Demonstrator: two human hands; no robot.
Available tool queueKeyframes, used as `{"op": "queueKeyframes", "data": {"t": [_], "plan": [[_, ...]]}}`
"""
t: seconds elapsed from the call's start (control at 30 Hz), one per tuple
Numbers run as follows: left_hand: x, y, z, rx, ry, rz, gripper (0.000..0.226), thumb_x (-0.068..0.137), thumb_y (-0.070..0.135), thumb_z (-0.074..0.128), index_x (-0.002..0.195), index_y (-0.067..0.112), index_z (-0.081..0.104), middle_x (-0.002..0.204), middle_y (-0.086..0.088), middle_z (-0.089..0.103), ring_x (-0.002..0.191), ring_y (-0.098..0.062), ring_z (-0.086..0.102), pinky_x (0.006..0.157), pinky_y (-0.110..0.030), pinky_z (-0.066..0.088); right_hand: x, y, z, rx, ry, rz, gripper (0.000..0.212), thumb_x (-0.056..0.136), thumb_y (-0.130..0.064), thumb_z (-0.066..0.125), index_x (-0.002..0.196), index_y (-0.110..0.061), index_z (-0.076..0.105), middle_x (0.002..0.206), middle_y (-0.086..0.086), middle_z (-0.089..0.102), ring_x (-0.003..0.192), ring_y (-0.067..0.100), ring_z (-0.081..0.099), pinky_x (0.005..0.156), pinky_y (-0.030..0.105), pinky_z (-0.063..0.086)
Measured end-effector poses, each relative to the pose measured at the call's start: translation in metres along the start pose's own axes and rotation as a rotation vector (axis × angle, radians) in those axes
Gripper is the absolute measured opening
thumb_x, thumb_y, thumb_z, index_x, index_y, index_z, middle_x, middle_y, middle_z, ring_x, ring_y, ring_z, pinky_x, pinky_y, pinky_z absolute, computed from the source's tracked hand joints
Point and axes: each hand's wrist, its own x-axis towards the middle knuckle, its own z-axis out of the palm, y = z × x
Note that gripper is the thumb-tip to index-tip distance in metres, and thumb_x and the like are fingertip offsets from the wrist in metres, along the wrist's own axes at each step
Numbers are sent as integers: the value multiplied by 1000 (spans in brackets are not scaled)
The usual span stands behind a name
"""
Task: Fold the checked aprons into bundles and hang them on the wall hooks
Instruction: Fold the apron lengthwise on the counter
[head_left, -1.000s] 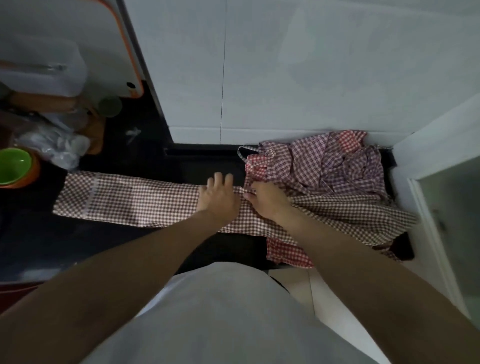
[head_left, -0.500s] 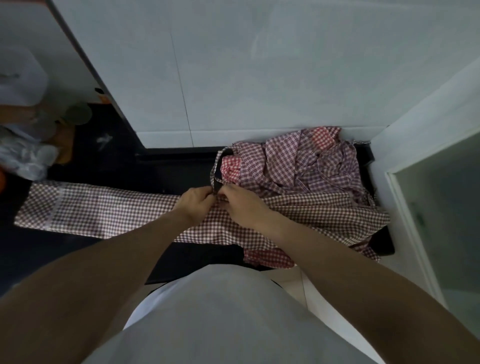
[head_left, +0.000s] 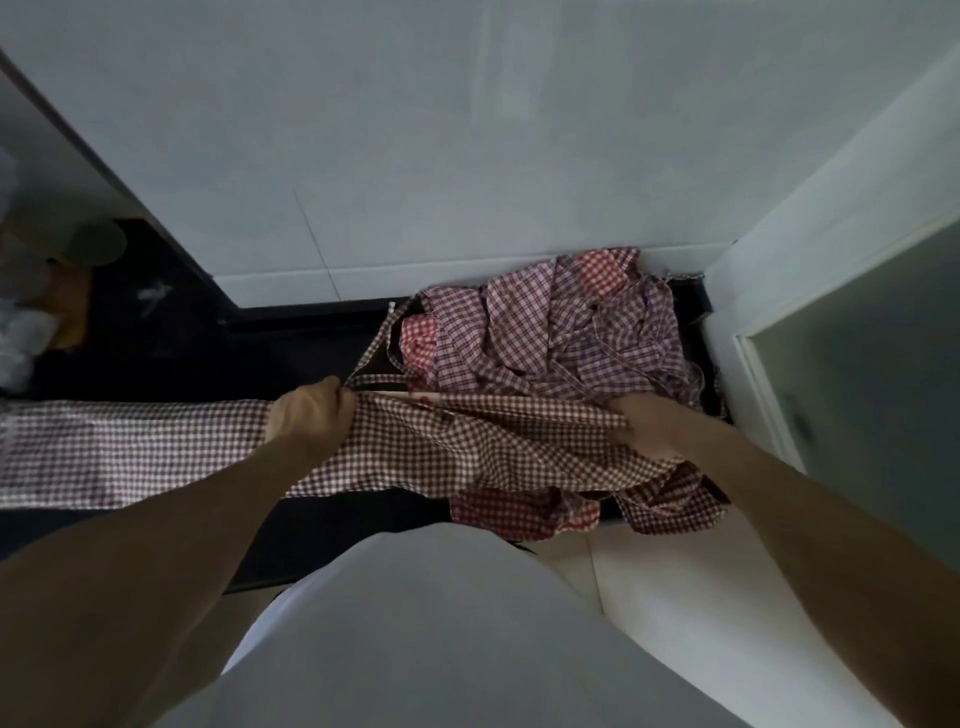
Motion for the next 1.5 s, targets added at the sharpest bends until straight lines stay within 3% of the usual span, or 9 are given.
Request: {"op": "queueKeyframes", "data": {"t": [0.1,0.23,0.43,0.53,0.67,0.87,1.07,1.3,1.5], "plan": [[6,1,-2,17,-7,8,33,103,32,37,91,8,56,86,-17,66,75,-32,57,71,-39,43,-10,40,-16,55,-26,104,23,101,-35,54,114,-19,65,118,5,65,103,21,60,84,27,44],[11,9,-1,-19,-30,13,36,103,33,37,90,7,57,89,-17,66,79,-34,59,73,-39,44,-20,66,-26,95,346,161,67,82,-78,43,80,-15,66,80,4,65,76,24,61,66,34,43],[12,20,2,-16,-69,-8,36,104,35,36,88,9,56,94,-17,66,78,-28,54,72,-35,41,-23,67,-17,86,947,377,26,88,-16,65,111,-5,58,114,22,52,103,42,53,88,49,45],[10,21,2,-16,-56,-7,36,104,34,37,90,8,57,97,-20,66,88,-37,61,75,-37,42,-15,19,6,33,1151,77,18,89,-26,59,96,-9,61,107,14,54,104,34,51,94,49,40],[10,20,1,-28,-62,-18,37,104,35,37,90,8,58,97,-19,66,81,-31,56,74,-35,41,-5,-52,50,-120,1061,-256,37,85,-52,68,98,-17,65,122,6,58,122,27,50,111,56,25],[11,13,-1,-68,-96,-50,38,103,37,36,86,11,59,93,-13,64,83,-28,57,76,-37,45,19,-80,83,-316,653,-97,95,69,-92,37,122,-17,64,145,7,50,143,33,33,115,64,-11],[11,12,-3,-106,-127,-69,36,103,35,38,90,10,60,91,-8,57,85,-26,55,76,-35,42,21,-75,90,-73,869,-207,38,83,-48,58,96,-14,65,102,6,59,98,25,55,87,43,44],[13,7,-3,-175,-140,14,42,105,35,39,88,3,61,87,-11,62,84,-28,60,75,-35,46,22,-61,84,370,480,-187,38,104,-28,50,76,-4,58,67,4,57,57,12,49,56,25,40],[14,4,-2,-85,-243,70,40,105,45,36,97,10,54,91,-9,59,90,-29,61,83,-40,49,20,-49,81,302,452,-125,35,102,-35,54,87,-5,63,71,-13,50,61,-4,43,66,20,35]]}}
